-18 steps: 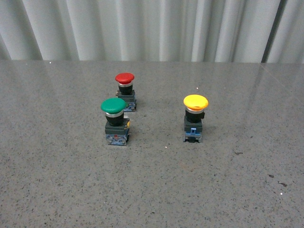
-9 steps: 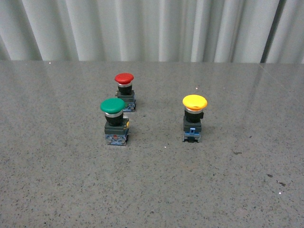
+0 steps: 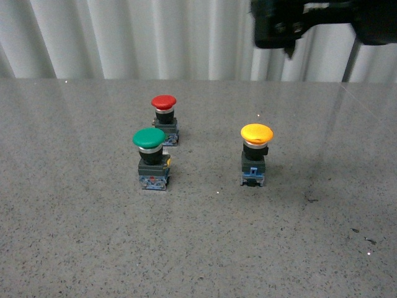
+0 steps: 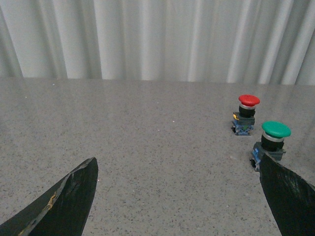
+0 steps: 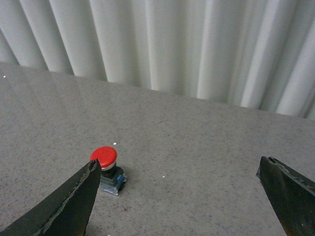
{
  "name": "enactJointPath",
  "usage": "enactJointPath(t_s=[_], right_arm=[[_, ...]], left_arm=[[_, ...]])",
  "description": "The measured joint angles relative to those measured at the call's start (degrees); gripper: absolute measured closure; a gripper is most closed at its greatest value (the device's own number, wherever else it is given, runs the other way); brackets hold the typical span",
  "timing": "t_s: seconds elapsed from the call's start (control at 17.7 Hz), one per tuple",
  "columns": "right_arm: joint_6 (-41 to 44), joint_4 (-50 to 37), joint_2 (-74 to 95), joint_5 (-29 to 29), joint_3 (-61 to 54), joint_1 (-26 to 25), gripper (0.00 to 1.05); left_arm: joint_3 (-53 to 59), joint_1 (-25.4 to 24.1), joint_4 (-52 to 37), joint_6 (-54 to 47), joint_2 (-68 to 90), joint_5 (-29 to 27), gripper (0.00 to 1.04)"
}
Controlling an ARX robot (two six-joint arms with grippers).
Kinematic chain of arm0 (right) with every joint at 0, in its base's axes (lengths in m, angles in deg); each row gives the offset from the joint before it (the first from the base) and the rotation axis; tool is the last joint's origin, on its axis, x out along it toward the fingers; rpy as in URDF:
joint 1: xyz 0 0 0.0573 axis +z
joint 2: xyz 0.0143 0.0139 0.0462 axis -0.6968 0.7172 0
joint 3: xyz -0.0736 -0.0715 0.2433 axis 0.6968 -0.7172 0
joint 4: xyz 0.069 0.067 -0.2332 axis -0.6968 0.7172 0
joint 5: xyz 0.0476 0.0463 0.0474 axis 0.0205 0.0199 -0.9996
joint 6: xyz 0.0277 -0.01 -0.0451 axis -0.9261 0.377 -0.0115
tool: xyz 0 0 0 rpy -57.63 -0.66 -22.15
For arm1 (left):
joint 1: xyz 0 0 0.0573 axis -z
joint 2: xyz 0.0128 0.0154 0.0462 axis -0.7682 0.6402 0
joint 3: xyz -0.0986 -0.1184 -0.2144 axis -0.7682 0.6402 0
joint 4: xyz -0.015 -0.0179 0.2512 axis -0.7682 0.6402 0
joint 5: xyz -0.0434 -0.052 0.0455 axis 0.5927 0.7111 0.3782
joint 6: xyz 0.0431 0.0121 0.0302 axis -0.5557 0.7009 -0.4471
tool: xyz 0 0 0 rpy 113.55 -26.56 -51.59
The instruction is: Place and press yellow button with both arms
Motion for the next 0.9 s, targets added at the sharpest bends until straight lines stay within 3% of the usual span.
enactJointPath(t_s=[0.11, 0.62, 0.9], right_arm=[[1.4, 2.6, 4.7, 0.0, 3.8, 1.9, 0.07], [1.3, 9.5, 7.3, -1.6, 3.6, 1.5, 1.03], [0.8, 9.8, 10.3, -2.2, 3.1, 1.4, 1.03]], left_arm=[[0.0, 0.0, 0.0, 0.0, 0.0, 0.0, 0.07], [0.0, 0.0, 0.0, 0.0, 0.0, 0.0, 0.07], [0.0, 0.0, 0.0, 0.0, 0.0, 0.0, 0.07]])
